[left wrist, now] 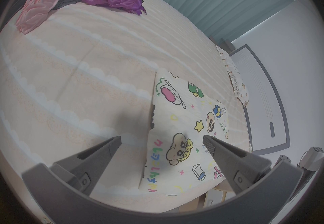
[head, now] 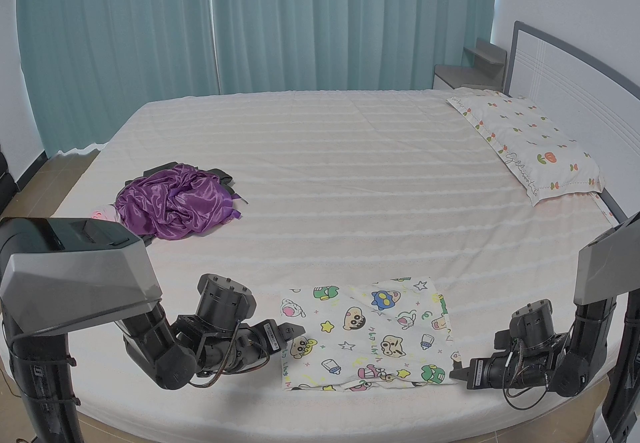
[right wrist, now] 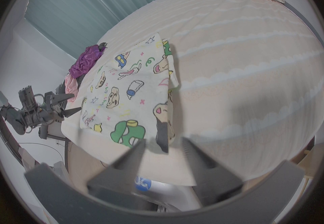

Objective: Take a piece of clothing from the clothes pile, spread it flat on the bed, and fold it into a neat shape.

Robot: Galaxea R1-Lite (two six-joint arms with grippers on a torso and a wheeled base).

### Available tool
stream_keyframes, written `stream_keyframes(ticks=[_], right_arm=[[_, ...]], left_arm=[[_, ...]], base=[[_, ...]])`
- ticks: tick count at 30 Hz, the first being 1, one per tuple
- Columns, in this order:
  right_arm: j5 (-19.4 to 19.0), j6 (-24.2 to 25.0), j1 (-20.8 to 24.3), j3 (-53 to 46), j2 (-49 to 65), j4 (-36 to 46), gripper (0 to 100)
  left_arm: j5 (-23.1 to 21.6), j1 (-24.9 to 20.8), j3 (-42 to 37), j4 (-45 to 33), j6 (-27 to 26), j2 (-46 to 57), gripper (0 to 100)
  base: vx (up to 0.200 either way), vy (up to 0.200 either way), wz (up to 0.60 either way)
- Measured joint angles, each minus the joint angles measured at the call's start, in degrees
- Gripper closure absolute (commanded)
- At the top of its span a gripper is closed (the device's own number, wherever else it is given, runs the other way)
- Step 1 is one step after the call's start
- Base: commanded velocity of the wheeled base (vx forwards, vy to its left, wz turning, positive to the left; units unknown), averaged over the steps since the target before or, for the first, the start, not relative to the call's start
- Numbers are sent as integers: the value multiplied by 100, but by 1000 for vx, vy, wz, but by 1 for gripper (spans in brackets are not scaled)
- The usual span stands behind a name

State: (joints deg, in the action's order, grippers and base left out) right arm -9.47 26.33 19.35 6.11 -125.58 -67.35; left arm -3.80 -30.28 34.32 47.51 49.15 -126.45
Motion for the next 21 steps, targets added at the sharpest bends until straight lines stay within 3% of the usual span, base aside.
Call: stream_keyframes(ticks=[8,14,21], right_arm=[[-46,35,-133,-22,-6,-817,0],[-73,49,-227,518,-246,-837,0],[-60,43,-177,1352,-866,-723,0]], left_arm=[[-304,77,121,4,22,-50,0],[-358,96,319,26,-41,-150,0],[-254,68,630,23,-464,-397,0]], base=[[0,0,0],[0,0,0],[0,0,0]])
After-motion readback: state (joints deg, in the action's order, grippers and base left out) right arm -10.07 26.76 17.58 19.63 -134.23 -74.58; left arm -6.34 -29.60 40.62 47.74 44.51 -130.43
